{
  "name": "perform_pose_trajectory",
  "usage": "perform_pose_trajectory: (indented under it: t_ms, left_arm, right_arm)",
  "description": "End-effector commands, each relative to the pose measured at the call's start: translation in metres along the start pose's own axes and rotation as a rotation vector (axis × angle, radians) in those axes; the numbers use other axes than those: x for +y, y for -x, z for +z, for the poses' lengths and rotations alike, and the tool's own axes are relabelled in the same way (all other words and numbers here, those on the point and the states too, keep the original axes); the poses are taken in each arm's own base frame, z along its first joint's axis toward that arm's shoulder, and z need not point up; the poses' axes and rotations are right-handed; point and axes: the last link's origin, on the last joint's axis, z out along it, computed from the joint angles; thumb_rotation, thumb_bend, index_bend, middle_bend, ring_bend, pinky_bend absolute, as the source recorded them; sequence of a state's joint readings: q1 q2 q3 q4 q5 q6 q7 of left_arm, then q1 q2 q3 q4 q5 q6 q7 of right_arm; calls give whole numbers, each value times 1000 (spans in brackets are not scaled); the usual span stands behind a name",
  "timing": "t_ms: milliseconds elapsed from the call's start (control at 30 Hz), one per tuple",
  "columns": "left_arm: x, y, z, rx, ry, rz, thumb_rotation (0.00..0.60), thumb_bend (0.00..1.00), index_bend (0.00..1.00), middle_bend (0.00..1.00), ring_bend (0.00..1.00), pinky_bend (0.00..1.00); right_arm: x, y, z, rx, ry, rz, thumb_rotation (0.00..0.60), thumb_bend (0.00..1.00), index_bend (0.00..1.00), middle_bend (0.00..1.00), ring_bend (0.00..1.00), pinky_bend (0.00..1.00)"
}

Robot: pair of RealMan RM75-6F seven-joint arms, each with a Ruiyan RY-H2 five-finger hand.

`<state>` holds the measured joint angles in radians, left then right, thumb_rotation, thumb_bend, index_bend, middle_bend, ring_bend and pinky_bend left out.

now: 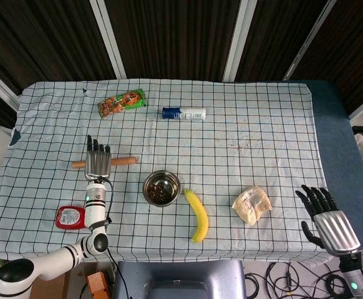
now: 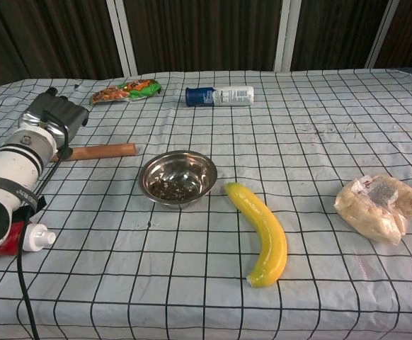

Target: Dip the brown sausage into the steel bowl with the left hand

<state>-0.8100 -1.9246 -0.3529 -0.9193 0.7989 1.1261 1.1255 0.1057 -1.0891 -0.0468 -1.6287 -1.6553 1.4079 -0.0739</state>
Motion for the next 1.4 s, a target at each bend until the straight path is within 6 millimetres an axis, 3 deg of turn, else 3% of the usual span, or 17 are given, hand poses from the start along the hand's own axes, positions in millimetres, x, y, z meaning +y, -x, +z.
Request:
perform_pose_trajectory:
  t_ms: [33, 367, 900, 1200, 1400]
  left_arm:
    - [1, 1, 1, -14, 9, -18, 600, 344, 289, 306, 129, 14]
    - [19, 0, 1, -11, 45, -27, 600, 344, 312, 308, 139, 13]
    - [40, 18, 7, -27, 56, 29, 600, 345, 382, 379, 206, 7]
    - [48, 21, 8, 12, 87, -3, 600, 345, 503, 466, 277, 13]
    - [47, 13, 8, 111, 119, -55, 600, 372, 633, 578, 345, 24]
  right_arm:
    - [0, 0, 0, 1, -1, 4, 600, 457, 0, 0, 0, 0]
    - [5, -3, 0, -3, 7, 8, 600, 458, 0, 0, 0, 0]
    - [16, -13, -1, 18, 35, 42, 600, 457, 0, 0, 0, 0]
    - [19, -15, -2, 24, 42, 48, 600, 457, 0, 0, 0, 0]
    - [19, -15, -2, 24, 41, 50, 600, 457, 0, 0, 0, 0]
